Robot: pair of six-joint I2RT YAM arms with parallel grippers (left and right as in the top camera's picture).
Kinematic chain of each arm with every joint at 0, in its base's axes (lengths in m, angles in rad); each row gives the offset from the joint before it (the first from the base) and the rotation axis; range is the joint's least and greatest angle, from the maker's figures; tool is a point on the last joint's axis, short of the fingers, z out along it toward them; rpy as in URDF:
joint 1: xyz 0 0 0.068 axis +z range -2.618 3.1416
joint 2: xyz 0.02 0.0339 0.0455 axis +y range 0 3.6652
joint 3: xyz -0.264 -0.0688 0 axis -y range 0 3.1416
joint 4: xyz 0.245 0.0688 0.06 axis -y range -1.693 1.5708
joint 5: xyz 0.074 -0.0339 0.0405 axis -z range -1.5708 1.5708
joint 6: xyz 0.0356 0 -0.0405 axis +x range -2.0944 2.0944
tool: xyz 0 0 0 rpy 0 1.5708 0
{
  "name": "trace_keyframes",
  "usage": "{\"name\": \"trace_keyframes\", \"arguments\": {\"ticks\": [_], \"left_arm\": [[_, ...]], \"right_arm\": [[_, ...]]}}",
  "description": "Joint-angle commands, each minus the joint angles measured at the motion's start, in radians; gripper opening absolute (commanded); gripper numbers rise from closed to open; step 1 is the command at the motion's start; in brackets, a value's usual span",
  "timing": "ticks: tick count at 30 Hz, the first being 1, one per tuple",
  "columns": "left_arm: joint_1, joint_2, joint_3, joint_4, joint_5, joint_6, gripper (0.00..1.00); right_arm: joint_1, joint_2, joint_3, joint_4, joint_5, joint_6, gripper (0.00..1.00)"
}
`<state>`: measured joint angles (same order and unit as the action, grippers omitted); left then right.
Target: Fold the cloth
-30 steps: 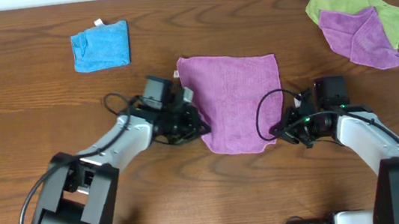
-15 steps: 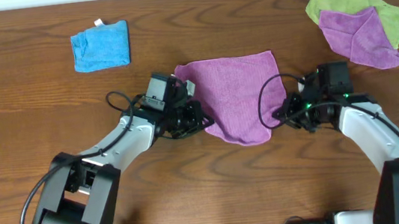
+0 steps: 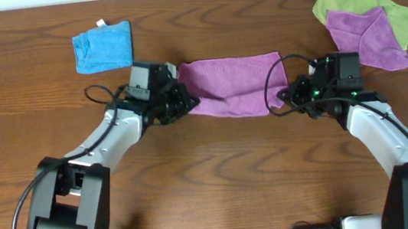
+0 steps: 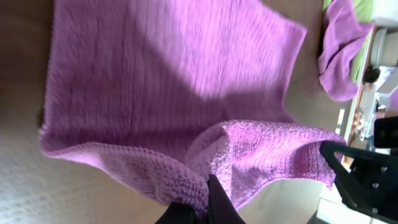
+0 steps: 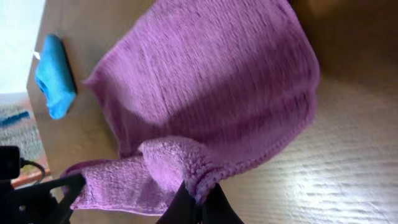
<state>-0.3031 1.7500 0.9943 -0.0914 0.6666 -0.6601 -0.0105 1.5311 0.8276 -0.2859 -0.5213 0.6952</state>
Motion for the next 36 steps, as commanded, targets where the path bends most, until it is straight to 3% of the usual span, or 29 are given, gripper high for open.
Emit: {"name": "trace_keyframes", "arguments": {"ticks": [1, 17, 36], "left_arm": [[0.027, -0.003, 0.032, -0.002, -0.022, 0.063, 0.06], [0.086, 0.127, 0.167, -0.006, -0.011, 0.096, 0.06], [0.101, 0.433, 0.584, -0.148, -0.02, 0.138, 0.06]], "right_arm": [[0.027, 0.001, 0.032, 0.014, 0.046, 0.05, 0.02], [0.037, 0.186, 0.189, 0.001, 0.098, -0.032, 0.02], [0.014, 0.42, 0.441, -0.027, 0.121, -0.102, 0.02]]}}
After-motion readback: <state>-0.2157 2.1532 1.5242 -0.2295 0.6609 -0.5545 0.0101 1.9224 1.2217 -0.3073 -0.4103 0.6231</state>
